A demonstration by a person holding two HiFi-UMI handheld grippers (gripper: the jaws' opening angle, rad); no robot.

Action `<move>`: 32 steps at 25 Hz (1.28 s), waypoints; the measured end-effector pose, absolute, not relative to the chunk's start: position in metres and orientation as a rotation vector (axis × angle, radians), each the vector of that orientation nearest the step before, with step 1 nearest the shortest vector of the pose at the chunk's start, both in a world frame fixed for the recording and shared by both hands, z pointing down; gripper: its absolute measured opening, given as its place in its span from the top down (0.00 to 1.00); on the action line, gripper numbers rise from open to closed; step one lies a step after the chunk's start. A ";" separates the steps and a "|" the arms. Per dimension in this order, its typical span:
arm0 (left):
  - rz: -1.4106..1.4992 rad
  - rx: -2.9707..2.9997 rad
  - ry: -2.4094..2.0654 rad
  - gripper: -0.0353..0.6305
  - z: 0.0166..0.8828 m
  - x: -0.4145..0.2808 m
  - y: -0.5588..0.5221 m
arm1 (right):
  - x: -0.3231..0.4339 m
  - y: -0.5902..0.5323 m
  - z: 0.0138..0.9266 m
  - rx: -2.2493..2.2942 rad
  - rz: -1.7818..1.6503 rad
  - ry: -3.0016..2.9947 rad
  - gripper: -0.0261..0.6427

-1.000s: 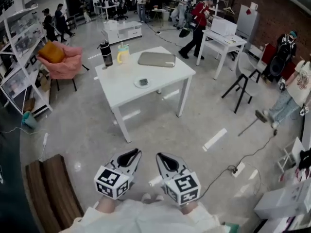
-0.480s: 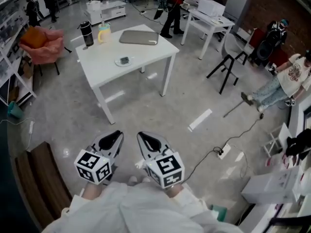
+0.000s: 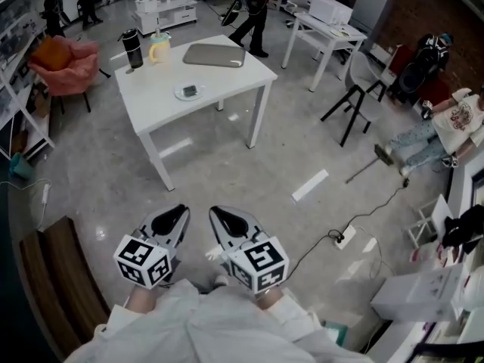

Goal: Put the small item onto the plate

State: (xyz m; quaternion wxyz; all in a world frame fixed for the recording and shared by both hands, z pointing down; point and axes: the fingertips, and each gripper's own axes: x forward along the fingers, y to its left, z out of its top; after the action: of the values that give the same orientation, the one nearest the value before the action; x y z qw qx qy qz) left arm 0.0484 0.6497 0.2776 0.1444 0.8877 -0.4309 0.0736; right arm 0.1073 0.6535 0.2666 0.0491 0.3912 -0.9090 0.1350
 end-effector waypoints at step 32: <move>0.291 2.638 -1.070 0.88 0.276 -0.044 0.338 | 0.004 0.337 0.274 1.313 0.421 -2.685 0.94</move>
State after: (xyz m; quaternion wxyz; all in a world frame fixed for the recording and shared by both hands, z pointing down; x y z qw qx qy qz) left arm -0.0443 0.3380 0.2760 0.1394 0.9129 -0.3701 0.1008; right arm 0.0043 0.3371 0.2741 0.0616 0.4342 -0.8878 0.1392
